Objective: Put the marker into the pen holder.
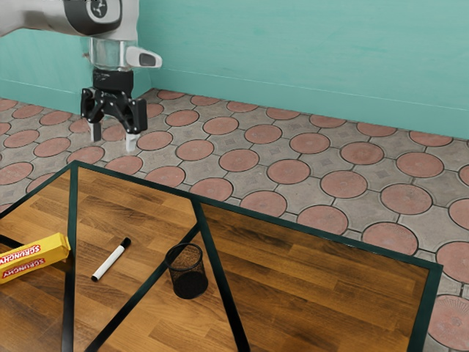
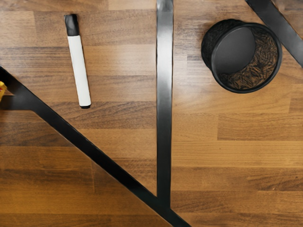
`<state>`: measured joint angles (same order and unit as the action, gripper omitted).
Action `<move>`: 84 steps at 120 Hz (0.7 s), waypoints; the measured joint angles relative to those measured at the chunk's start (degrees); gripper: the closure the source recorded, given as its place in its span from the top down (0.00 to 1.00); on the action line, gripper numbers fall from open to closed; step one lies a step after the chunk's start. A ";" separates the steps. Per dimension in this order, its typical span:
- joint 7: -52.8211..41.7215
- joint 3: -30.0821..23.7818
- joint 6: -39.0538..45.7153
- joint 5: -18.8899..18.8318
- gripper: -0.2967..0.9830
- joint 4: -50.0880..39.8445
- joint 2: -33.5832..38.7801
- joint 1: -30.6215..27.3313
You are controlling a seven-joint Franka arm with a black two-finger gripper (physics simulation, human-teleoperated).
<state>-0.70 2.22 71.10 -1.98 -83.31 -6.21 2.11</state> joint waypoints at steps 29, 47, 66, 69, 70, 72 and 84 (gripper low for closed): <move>-0.59 0.33 12.88 -0.14 0.77 -6.92 3.24 0.38; -0.86 3.46 24.36 -0.52 0.77 -23.54 5.57 1.86; -1.11 6.63 35.20 -1.13 0.77 -33.57 5.68 2.45; -1.13 6.88 36.61 -1.14 0.77 -34.49 5.55 2.26; -1.13 7.13 37.04 -1.12 0.77 -34.76 5.50 2.37; -1.13 7.61 37.87 -1.08 0.77 -35.24 5.39 2.54; -1.42 9.24 42.98 -1.25 0.77 -39.15 4.63 2.17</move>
<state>-2.12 11.46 114.08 -3.23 -122.46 -1.58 4.28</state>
